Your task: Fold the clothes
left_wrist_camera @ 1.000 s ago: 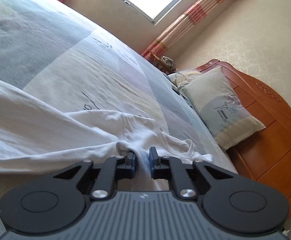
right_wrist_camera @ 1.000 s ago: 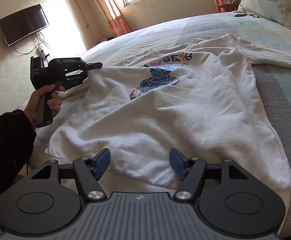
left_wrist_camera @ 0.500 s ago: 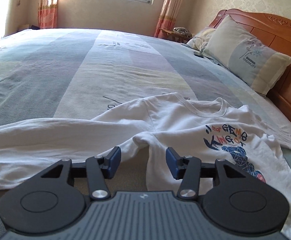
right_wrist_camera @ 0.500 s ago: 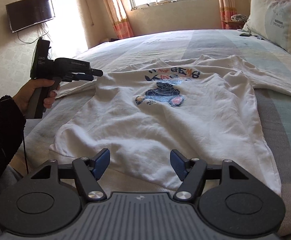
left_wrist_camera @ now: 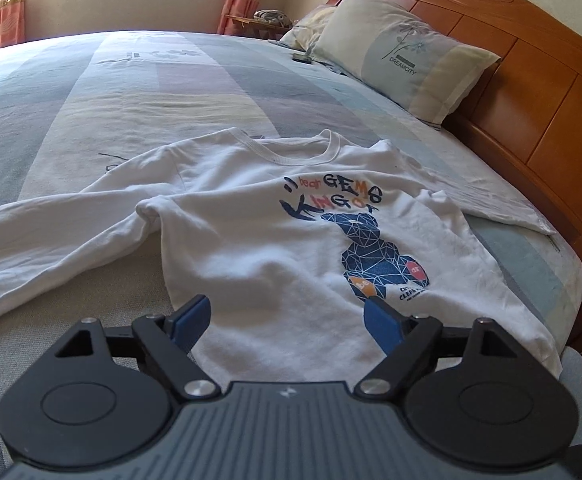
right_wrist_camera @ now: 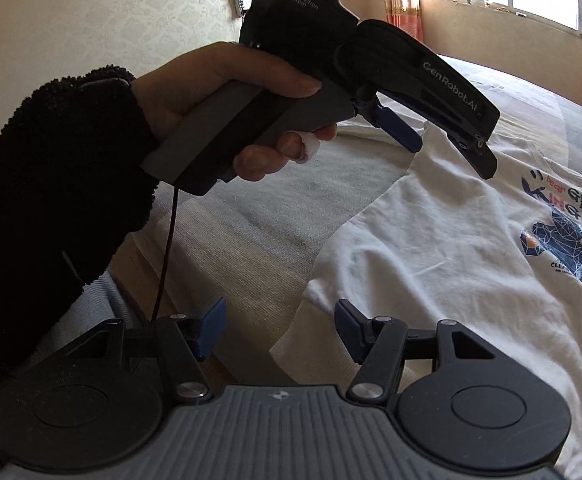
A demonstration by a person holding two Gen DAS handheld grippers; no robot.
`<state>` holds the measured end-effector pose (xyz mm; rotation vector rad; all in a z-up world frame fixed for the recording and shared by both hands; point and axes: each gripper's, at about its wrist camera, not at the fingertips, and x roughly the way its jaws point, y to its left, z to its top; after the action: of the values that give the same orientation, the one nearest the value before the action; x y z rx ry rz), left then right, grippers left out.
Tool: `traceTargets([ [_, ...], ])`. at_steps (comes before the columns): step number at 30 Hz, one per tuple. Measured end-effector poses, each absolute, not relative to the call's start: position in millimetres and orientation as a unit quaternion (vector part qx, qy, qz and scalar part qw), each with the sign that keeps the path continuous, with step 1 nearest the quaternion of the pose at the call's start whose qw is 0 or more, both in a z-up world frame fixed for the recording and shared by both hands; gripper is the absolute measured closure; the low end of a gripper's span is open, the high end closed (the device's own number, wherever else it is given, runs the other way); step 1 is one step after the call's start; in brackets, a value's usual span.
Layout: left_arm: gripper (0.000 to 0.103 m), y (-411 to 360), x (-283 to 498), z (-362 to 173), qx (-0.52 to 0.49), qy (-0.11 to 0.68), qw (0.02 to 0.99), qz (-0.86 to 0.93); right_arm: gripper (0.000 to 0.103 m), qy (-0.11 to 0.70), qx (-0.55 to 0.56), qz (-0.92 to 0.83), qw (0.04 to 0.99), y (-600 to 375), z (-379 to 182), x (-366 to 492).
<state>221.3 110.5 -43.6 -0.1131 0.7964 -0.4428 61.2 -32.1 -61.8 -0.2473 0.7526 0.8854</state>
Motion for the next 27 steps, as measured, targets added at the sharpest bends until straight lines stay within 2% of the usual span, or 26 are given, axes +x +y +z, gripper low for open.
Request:
traceTargets([
  [2,0.019,113,220,-44,-0.058,0.383,0.897,-0.212,0.042,0.364,-0.121,0.386,0.839,-28,-70,66],
  [4,0.019,114,218,-42,-0.060,0.379,0.899,-0.213,0.053,0.351,-0.132,0.359,0.854,-27,-73,67],
  [5,0.019,115,217,-41,-0.061,0.376,0.900,-0.214,0.075,0.343,-0.150,0.343,0.862,-25,-74,65],
  [6,0.019,115,216,-40,-0.062,0.373,0.900,-0.216,0.085,0.335,-0.166,0.332,0.866,-23,-74,64],
  [9,0.019,113,215,-37,-0.060,0.369,0.901,-0.221,0.088,0.335,-0.173,0.333,0.864,-20,-69,62],
  [12,0.019,109,214,-38,-0.056,0.369,0.899,-0.229,0.087,0.342,-0.130,0.370,0.854,-23,-57,63],
  [14,0.019,105,214,-40,-0.051,0.373,0.898,-0.229,0.079,0.354,-0.113,0.376,0.849,-25,-55,67],
  [18,0.019,94,212,-45,-0.039,0.376,0.894,-0.242,0.072,0.356,-0.053,0.384,0.850,-55,-44,71],
  [23,0.019,80,214,-55,-0.031,0.391,0.882,-0.260,0.062,0.308,0.017,0.280,0.909,-149,-14,87],
  [27,0.019,69,218,-67,-0.011,0.410,0.872,-0.266,0.061,0.299,0.026,0.130,0.945,-228,-14,120],
])
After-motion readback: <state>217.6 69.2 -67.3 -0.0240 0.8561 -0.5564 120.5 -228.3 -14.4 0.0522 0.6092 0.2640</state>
